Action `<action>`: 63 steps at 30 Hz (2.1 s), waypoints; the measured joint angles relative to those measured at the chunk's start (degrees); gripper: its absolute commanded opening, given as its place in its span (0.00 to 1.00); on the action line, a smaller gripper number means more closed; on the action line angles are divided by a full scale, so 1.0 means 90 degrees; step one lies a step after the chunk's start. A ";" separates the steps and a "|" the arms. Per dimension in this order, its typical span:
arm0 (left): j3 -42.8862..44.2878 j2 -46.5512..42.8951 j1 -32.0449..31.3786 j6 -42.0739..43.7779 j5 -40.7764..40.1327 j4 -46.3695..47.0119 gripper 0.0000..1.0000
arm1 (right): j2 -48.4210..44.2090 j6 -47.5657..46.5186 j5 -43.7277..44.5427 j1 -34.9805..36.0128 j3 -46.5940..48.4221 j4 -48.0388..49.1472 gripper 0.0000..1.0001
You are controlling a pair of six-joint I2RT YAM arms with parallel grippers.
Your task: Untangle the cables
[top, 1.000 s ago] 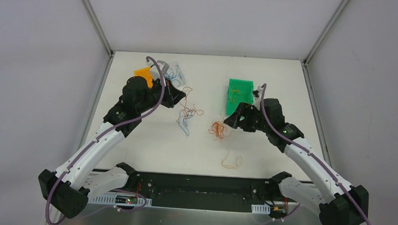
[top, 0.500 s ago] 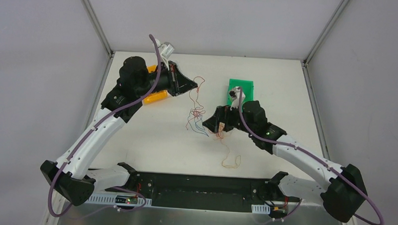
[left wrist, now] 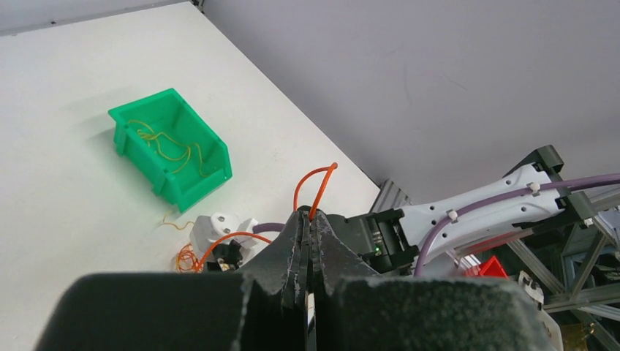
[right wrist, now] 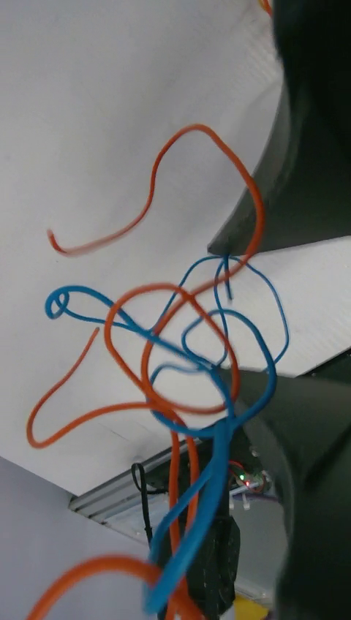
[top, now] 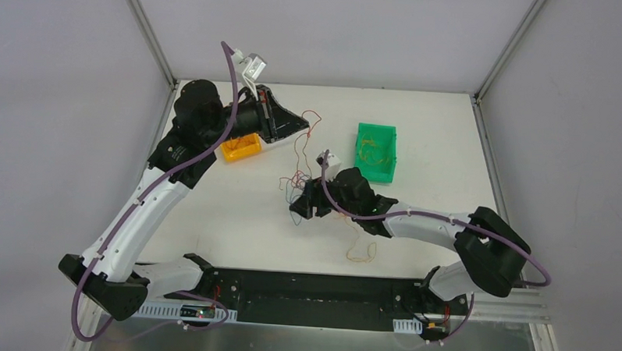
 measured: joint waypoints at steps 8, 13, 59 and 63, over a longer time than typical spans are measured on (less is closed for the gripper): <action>0.0022 -0.0092 0.0000 0.0090 -0.0534 -0.0333 0.00 | 0.0267 0.0355 0.0444 0.0080 -0.0027 0.0520 0.00; 0.0233 -0.0308 0.0010 0.0702 -0.1938 -0.0998 0.00 | -0.0058 0.0510 0.0845 0.0080 -0.0464 0.0559 0.00; -0.3043 -0.1753 0.2035 -0.1936 -0.8699 -0.3249 0.00 | -0.5574 0.2108 0.6263 -0.3351 -0.0901 -0.6271 0.00; -0.3096 -0.2047 0.2157 -0.2516 -0.8969 -0.3412 0.00 | -0.5676 0.2217 0.6101 -0.3842 -0.0903 -0.6402 0.00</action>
